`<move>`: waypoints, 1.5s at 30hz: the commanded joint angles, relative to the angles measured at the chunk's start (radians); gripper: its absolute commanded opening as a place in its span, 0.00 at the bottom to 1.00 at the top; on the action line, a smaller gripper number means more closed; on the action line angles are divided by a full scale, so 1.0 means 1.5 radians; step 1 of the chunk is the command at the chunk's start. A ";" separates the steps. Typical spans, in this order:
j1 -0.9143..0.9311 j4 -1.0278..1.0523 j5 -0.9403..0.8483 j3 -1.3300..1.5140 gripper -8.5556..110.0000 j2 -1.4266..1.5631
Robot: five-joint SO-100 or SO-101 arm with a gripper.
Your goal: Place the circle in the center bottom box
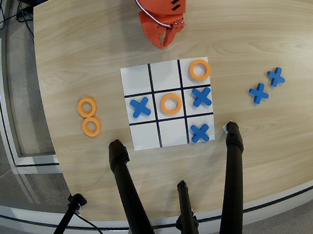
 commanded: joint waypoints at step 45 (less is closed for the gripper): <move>0.358 -0.152 0.129 -1.195 0.20 -1.342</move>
